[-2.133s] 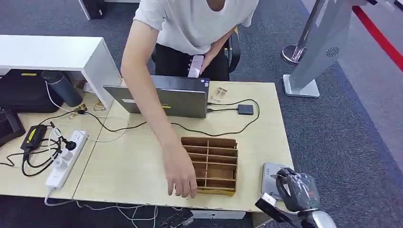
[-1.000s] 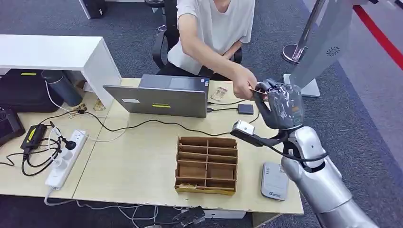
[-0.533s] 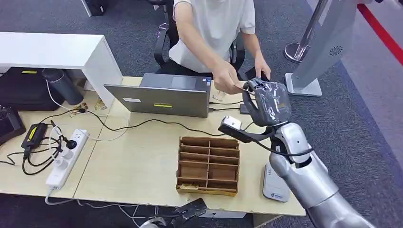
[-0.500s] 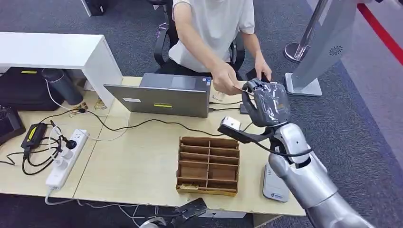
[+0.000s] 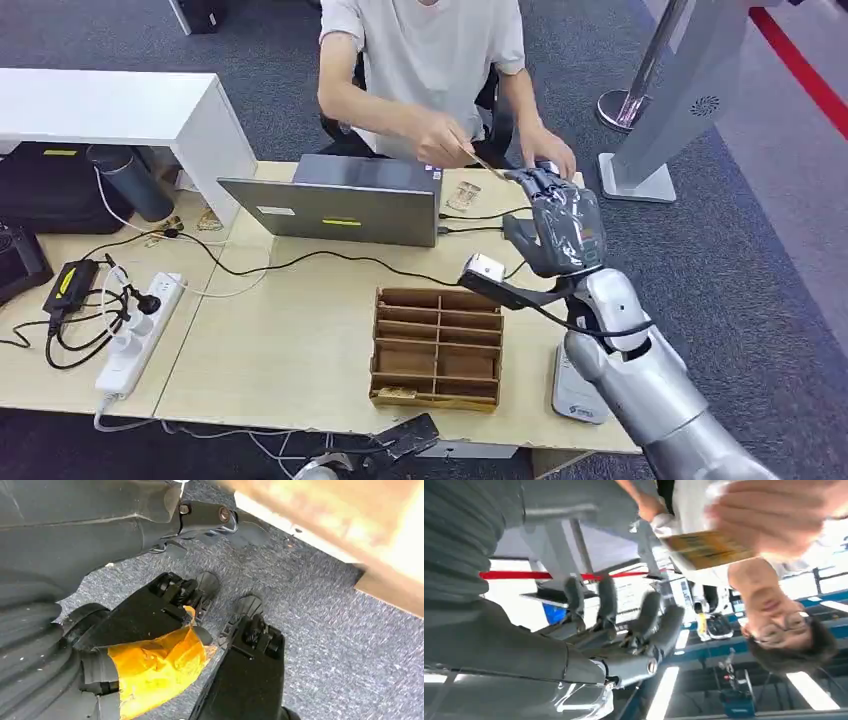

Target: Pass the card to the sensor for recognition and then transmit it.

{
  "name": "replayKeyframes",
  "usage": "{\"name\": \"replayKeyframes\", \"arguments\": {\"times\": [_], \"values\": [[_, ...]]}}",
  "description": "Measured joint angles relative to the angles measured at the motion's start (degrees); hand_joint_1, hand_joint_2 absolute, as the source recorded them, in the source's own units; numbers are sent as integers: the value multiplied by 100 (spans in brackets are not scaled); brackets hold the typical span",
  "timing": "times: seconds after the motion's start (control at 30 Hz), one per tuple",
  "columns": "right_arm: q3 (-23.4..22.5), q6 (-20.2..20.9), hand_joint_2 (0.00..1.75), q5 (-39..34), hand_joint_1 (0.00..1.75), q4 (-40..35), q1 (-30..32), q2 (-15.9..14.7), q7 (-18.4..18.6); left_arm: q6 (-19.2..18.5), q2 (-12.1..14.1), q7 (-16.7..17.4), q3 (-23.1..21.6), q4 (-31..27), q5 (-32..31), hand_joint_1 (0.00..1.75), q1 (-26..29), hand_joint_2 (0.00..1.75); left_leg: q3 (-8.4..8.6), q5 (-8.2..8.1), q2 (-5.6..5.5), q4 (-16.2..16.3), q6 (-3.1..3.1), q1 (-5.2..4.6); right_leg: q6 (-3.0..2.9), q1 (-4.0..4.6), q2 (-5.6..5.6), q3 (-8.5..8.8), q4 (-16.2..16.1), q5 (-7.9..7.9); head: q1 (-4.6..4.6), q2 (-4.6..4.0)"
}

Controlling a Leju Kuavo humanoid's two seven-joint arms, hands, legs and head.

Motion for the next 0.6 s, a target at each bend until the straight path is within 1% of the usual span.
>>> {"name": "replayKeyframes", "arguments": {"times": [0.27, 0.53, 0.6], "values": [[-125, -129, 175, -79, 0, -184, 380, -160, -7, 13, 2, 0, 2, 0, 20, 0, 39, 175, 2, 1, 1, 0, -1, 1, 0, 0, 1, 0, 2, 1, 0, 0], [-219, -131, 175, -76, 0, -284, 552, -208, -55, -4, -2, 0, 4, 0, -18, 0, 94, 175, 3, 2, 2, 0, -3, 1, 0, 0, 3, 0, 2, 1, 0, 0], [-245, -197, 175, -76, 0, -358, 621, -251, -79, 0, -2, 0, 4, -4, -20, 0, 101, 175, 4, 2, 2, 1, -3, 0, 0, 0, 3, 0, 2, 1, 2, 0]]}}
